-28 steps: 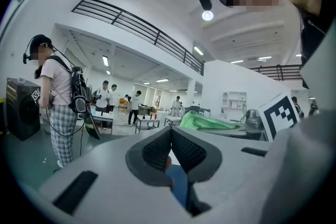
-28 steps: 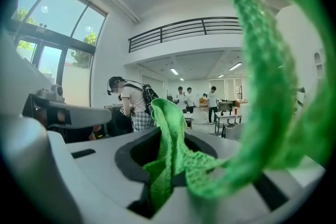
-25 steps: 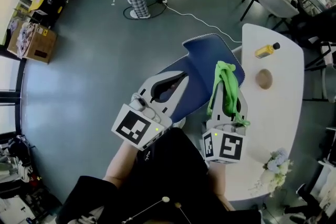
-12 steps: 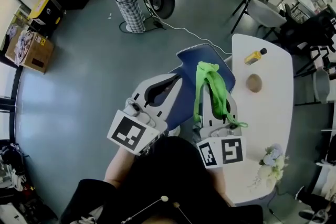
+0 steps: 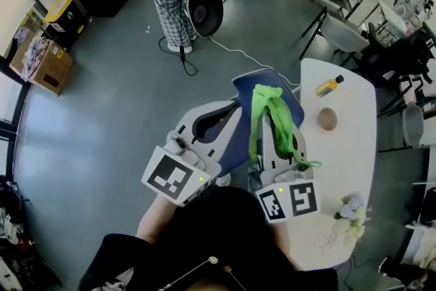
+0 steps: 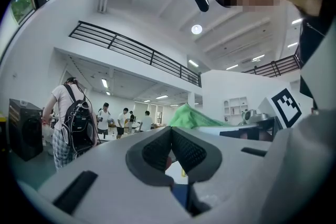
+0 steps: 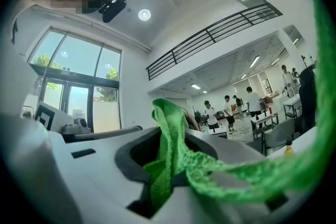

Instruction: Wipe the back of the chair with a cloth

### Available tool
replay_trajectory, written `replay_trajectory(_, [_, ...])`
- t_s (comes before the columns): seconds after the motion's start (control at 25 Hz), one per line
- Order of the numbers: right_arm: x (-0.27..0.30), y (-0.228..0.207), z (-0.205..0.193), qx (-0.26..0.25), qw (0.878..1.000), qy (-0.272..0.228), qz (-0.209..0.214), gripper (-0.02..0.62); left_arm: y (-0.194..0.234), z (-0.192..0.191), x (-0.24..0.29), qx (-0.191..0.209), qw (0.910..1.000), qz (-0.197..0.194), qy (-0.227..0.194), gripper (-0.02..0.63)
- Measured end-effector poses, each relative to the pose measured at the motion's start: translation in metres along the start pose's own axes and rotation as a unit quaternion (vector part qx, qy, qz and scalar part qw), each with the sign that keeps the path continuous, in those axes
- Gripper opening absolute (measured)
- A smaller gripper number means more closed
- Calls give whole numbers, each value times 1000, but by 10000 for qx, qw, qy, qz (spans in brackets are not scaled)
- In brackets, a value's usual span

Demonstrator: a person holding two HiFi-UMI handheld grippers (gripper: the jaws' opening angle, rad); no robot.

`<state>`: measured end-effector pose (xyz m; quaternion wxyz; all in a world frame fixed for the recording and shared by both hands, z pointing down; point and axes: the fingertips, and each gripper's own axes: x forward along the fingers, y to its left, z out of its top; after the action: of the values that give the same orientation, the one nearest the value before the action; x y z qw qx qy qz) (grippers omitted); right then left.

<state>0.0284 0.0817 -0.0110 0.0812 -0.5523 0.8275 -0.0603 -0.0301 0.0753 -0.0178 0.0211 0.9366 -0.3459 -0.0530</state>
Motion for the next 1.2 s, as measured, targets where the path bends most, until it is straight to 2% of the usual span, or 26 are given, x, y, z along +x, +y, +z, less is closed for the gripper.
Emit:
replay_trajectory(0.28, [-3, 8, 0, 217, 9996, 9, 158, 43, -3, 6, -8, 17, 9999, -34, -120, 2])
replay_trajectory(0.48, [1, 30, -4, -85, 9999, 85, 112, 41, 6, 6, -23, 19, 9999, -75, -117, 2])
replay_trajectory(0.68, [-12, 3, 5, -399, 9991, 136, 78, 41, -17, -2, 6, 54, 10000, -44, -21, 2])
replay_trajectory(0.8, [-8, 11, 1, -478, 9987, 184, 6, 41, -8, -4, -1, 10, 10000, -52, 0, 2])
replay_trajectory(1.2, [-6, 5, 2, -248, 9996, 92, -109, 41, -1, -2, -5, 42, 10000, -49, 16, 2])
